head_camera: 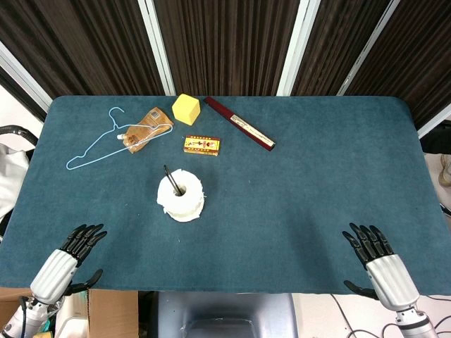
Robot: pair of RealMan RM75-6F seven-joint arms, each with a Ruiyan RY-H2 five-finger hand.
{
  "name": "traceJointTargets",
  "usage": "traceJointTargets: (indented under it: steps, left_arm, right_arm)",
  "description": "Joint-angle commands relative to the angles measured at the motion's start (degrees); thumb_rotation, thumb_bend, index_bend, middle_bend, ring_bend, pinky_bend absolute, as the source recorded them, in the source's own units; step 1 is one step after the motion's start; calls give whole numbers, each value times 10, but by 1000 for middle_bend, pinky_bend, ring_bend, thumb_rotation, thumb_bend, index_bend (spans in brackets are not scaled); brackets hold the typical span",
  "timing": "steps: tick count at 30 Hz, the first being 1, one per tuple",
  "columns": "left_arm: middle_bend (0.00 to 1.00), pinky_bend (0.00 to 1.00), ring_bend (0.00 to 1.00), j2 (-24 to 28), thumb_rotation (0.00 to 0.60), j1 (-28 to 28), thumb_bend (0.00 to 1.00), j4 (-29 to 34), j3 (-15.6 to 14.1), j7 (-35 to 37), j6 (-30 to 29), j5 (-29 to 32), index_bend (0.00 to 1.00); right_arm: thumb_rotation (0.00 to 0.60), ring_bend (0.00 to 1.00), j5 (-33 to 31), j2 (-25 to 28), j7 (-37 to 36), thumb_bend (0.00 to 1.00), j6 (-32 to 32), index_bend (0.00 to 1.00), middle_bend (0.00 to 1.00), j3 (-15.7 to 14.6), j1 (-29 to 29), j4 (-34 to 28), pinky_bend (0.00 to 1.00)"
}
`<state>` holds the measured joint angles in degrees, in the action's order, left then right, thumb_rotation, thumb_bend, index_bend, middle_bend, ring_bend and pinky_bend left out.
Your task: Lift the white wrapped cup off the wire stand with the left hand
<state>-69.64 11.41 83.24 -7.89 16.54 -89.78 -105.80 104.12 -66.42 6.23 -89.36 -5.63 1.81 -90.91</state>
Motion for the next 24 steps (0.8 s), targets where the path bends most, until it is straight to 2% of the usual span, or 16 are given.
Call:
traceJointTargets:
  steps: [1, 3, 5, 8, 15, 19, 24]
  left_arm:
    - [0, 18, 0, -13, 600, 1, 392, -12, 6, 18, -8, 1, 0]
    - [0, 16, 0, -37, 600, 4, 373, -26, 17, 53, -28, -2, 0]
    - [0, 13, 0, -78, 600, 11, 356, -52, 30, 123, -51, -4, 0]
    - [0, 1, 0, -124, 600, 34, 338, -79, 37, 192, -22, 11, 0]
    - [0, 0, 0, -220, 600, 82, 327, -105, 88, 226, 76, 94, 0]
    - [0, 0, 0, -271, 600, 112, 326, -135, 132, 201, 114, 141, 0]
    - [0, 0, 0, -313, 600, 136, 321, -164, 158, 189, 151, 179, 0]
  right_arm:
    - [600, 0, 1, 4, -5, 65, 2, 0, 0, -2, 2, -2, 0]
    - [600, 0, 1, 6, -11, 65, -1, 0, 0, -1, 1, -3, 0]
    - [600, 0, -1, 9, -18, 64, -4, 0, 0, 0, 1, -4, 0]
    - [600, 0, 1, 8, -24, 65, -10, 0, 0, 3, 1, -4, 0]
    - [600, 0, -7, 7, -21, 64, -6, 0, 0, 6, 1, -4, 0]
    - [600, 0, -12, 11, -27, 64, -1, 0, 0, 7, 3, -4, 0]
    - [600, 0, -20, 12, -29, 65, -3, 0, 0, 12, 3, -4, 0]
